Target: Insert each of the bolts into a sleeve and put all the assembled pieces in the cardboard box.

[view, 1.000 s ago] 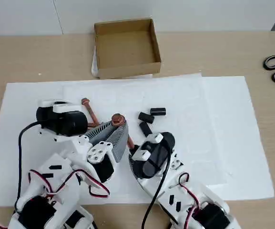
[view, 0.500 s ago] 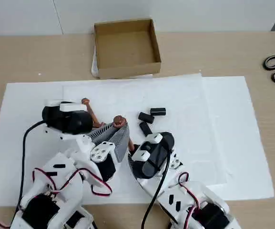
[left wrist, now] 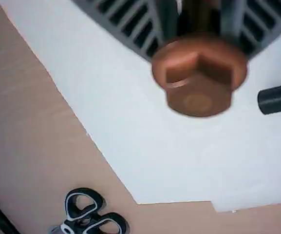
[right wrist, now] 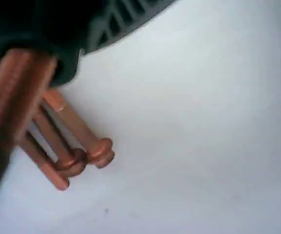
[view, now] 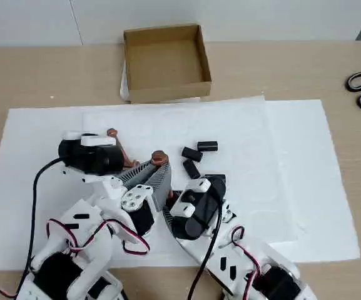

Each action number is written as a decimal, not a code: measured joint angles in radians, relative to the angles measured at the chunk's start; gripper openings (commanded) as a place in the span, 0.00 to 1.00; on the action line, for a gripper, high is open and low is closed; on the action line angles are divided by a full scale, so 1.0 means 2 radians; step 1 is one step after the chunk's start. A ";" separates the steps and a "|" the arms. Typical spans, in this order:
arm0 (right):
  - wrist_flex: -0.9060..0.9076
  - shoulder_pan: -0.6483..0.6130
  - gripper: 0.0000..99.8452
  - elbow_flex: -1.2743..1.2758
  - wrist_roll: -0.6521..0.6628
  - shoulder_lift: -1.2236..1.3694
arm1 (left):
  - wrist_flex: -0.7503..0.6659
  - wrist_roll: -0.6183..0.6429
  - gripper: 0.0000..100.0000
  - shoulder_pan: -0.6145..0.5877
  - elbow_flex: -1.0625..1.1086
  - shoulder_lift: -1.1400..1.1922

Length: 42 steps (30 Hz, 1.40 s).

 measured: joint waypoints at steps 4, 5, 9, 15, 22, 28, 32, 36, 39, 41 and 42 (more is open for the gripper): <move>0.000 -0.001 0.00 0.000 0.003 0.001 | 0.007 0.000 0.01 0.000 0.002 -0.003; 0.000 -0.001 0.00 0.000 0.007 0.001 | 0.012 0.002 0.01 0.000 0.002 -0.003; -0.005 0.024 0.00 0.001 0.022 0.001 | 0.031 0.002 0.01 0.002 0.001 -0.004; -0.017 0.028 0.00 0.001 0.024 0.001 | 0.037 0.002 0.01 0.004 0.002 -0.004; -0.022 0.032 0.00 0.002 0.025 0.002 | 0.040 0.002 0.01 0.035 0.031 -0.004; -0.022 0.035 0.00 0.002 0.025 0.002 | 0.035 -0.005 0.01 0.048 0.054 -0.005; -0.021 0.035 0.00 0.004 0.025 0.003 | 0.035 -0.016 0.01 0.048 0.063 -0.006; -0.021 0.035 0.00 0.004 0.025 0.003 | 0.026 -0.018 0.01 0.048 0.065 -0.006; -0.021 0.036 0.00 0.004 0.025 0.003 | 0.018 -0.018 0.01 0.048 0.071 -0.006; -0.021 0.036 0.00 0.004 0.025 0.003 | 0.012 -0.020 0.03 0.048 0.077 -0.006; -0.021 0.037 0.00 0.004 0.025 0.003 | 0.010 -0.021 0.05 0.048 0.079 -0.006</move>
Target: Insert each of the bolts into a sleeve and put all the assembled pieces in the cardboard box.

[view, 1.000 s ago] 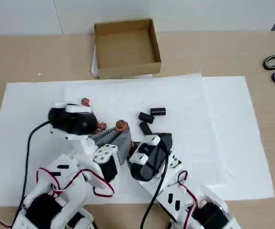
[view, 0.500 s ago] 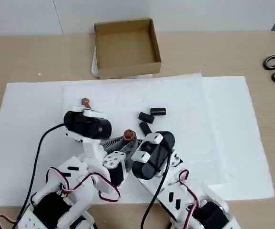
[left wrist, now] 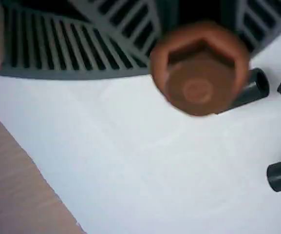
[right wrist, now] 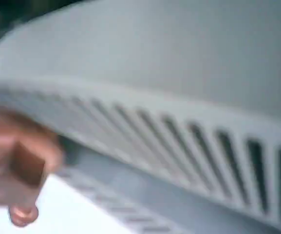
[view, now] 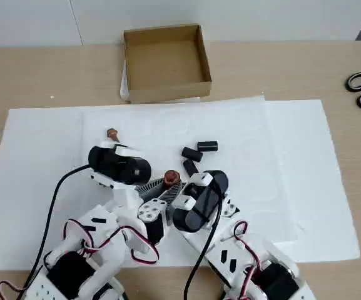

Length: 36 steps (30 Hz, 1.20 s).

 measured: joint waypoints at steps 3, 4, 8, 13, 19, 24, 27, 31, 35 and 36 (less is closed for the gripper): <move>0.000 0.000 0.00 0.001 0.000 0.000 | 0.000 -0.001 0.15 0.000 0.002 -0.001; 0.000 -0.001 0.00 0.001 0.000 0.000 | 0.000 -0.001 0.18 0.000 0.002 -0.001; 0.001 -0.002 0.00 0.000 0.000 0.000 | 0.000 -0.005 0.22 -0.002 0.010 0.000; 0.000 -0.001 0.00 -0.001 0.000 -0.001 | 0.001 0.000 0.22 -0.002 0.014 0.000; 0.000 -0.001 0.00 -0.001 0.000 -0.001 | -0.001 -0.025 0.22 -0.028 0.016 0.000; -0.004 -0.002 0.00 -0.002 0.001 -0.002 | -0.001 -0.045 0.22 -0.056 -0.005 0.005; -0.011 -0.004 0.00 -0.003 0.001 -0.002 | -0.002 -0.051 0.22 -0.061 -0.030 0.008; -0.011 -0.003 0.00 -0.003 0.001 -0.002 | -0.002 -0.051 0.22 -0.061 -0.061 0.008; -0.011 -0.003 0.00 -0.003 0.001 -0.002 | -0.002 -0.046 0.22 -0.062 -0.085 0.008; -0.011 -0.003 0.00 -0.003 0.001 -0.002 | -0.002 -0.043 0.22 -0.062 -0.090 0.008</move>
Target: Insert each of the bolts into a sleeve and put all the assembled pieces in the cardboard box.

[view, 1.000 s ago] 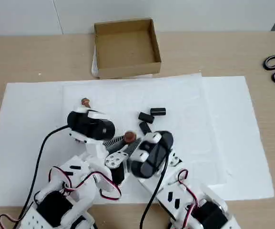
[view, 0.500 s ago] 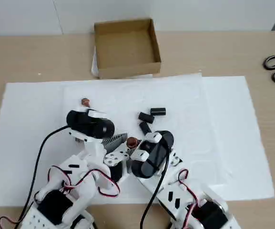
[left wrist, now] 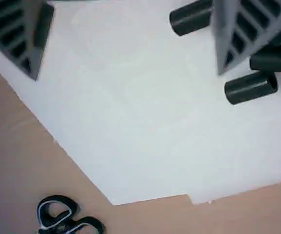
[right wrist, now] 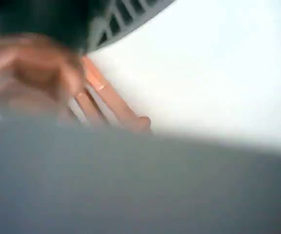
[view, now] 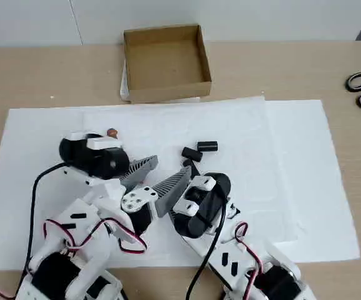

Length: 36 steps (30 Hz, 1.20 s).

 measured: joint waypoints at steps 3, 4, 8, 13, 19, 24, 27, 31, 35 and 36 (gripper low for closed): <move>0.000 0.000 0.00 0.000 0.000 0.000 | 0.000 0.002 0.22 -0.009 -0.011 0.001; 0.000 0.003 0.00 0.001 0.000 0.000 | 0.000 0.002 0.22 -0.021 -0.015 0.002; 0.000 0.035 0.00 0.008 0.000 0.000 | 0.000 0.002 0.22 -0.095 -0.041 0.038; 0.000 0.090 0.00 0.018 0.000 0.000 | 0.000 0.002 0.22 -0.195 -0.103 0.140; 0.000 0.171 0.00 0.033 0.000 0.002 | 0.000 0.020 0.22 -0.226 -0.180 0.267; 0.000 0.222 0.00 0.032 0.000 0.062 | 0.000 0.023 0.22 -0.226 -0.226 0.351; 0.000 0.231 0.00 0.004 -0.021 0.131 | 0.000 0.023 0.22 -0.226 -0.246 0.390; 0.000 0.236 0.00 -0.065 -0.055 0.257 | 0.008 0.023 0.22 -0.226 -0.272 0.447; 0.000 0.258 0.00 -0.164 -0.073 0.397 | 0.063 0.023 0.22 -0.226 -0.326 0.519; 0.002 0.263 0.00 -0.191 -0.074 0.430 | 0.081 0.023 0.22 -0.226 -0.345 0.535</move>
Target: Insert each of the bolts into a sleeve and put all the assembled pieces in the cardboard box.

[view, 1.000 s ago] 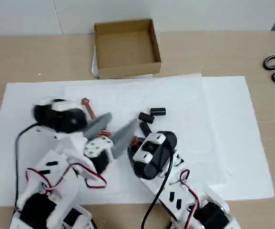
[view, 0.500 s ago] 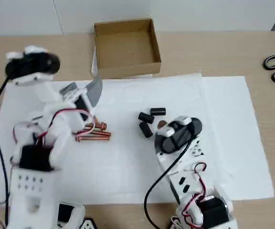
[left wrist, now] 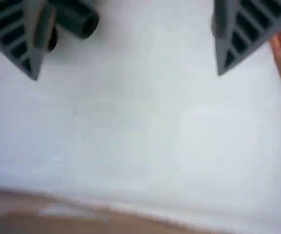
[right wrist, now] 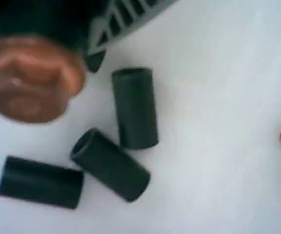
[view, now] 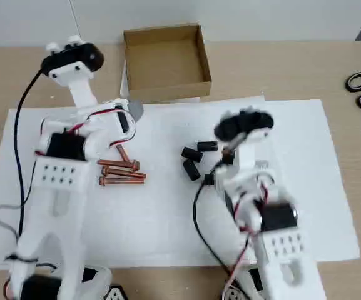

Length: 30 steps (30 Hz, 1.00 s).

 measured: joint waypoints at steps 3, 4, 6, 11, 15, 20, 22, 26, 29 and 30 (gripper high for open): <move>0.018 0.007 0.00 -0.092 -0.003 0.096 | 0.051 0.000 0.22 0.000 -0.061 0.044; 0.025 0.007 0.00 -0.125 -0.003 0.127 | 0.061 0.000 0.22 0.000 -0.081 0.058; 0.028 0.005 0.00 -0.188 -0.003 0.184 | 0.073 0.000 0.22 0.000 -0.117 0.082; 0.028 0.011 0.00 -0.343 -0.003 0.326 | 0.074 0.000 0.22 0.000 -0.178 0.133; 0.028 0.010 0.00 -0.463 -0.003 0.441 | 0.074 0.000 0.22 0.000 -0.210 0.166; 0.028 0.010 0.00 -0.621 -0.003 0.578 | 0.074 0.000 0.22 0.000 -0.223 0.176; 0.026 0.010 0.00 -0.681 -0.003 0.628 | 0.074 0.000 0.22 0.000 -0.223 0.179; 0.001 0.010 0.00 -0.786 -0.003 0.731 | 0.074 0.000 0.22 0.000 -0.223 0.179; -0.019 0.010 0.00 -0.854 -0.003 0.802 | 0.074 0.000 0.22 0.000 -0.223 0.179; -0.025 0.010 0.00 -0.874 -0.003 0.825 | 0.074 0.000 0.22 0.000 -0.223 0.179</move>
